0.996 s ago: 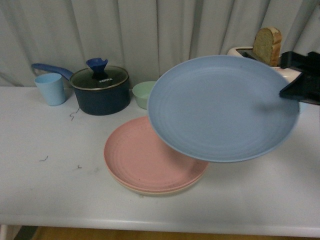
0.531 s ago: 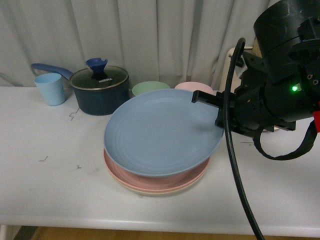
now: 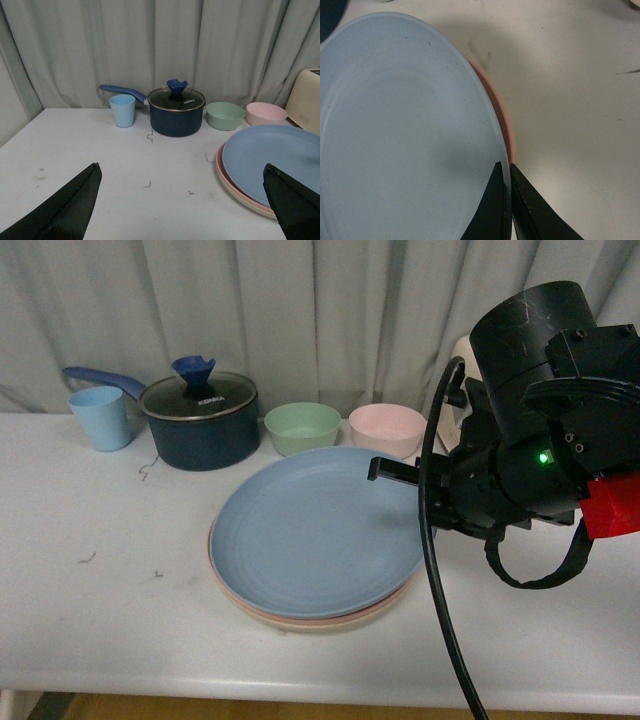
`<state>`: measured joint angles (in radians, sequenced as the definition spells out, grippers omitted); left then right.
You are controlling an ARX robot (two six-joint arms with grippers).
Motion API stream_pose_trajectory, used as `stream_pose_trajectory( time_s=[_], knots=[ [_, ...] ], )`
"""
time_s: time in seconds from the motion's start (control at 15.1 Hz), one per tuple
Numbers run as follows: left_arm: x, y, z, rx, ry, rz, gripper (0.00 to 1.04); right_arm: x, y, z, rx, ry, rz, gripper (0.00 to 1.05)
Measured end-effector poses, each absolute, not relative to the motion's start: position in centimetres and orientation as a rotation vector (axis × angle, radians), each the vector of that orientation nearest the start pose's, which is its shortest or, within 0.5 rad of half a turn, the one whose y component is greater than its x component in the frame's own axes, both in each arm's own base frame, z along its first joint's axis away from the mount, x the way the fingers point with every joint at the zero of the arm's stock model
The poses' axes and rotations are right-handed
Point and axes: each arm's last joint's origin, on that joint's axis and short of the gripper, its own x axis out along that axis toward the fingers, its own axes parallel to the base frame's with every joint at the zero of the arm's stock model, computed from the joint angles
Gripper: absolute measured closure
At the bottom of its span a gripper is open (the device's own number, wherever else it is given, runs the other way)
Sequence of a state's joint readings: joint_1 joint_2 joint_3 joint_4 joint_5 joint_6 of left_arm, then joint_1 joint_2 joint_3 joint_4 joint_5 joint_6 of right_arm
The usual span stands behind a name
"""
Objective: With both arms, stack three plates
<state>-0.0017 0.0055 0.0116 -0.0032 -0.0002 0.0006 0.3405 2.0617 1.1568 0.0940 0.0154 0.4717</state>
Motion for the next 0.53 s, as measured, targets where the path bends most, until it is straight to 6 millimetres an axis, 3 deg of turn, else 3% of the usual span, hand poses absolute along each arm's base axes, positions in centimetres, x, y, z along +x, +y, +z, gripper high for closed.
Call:
stream_pose_trajectory(
  time_s=[0.27, 0.53],
  knots=[
    [9.73, -0.02, 16.67, 0.001, -0.003, -0.002, 0.07, 38.63, 13.44, 10.90, 0.295, 0.863, 0.093, 0.98],
    [9.73, -0.02, 16.67, 0.001, -0.003, -0.002, 0.07, 38.78, 13.13, 10.92, 0.305, 0.851, 0.095, 0.65]
  ],
)
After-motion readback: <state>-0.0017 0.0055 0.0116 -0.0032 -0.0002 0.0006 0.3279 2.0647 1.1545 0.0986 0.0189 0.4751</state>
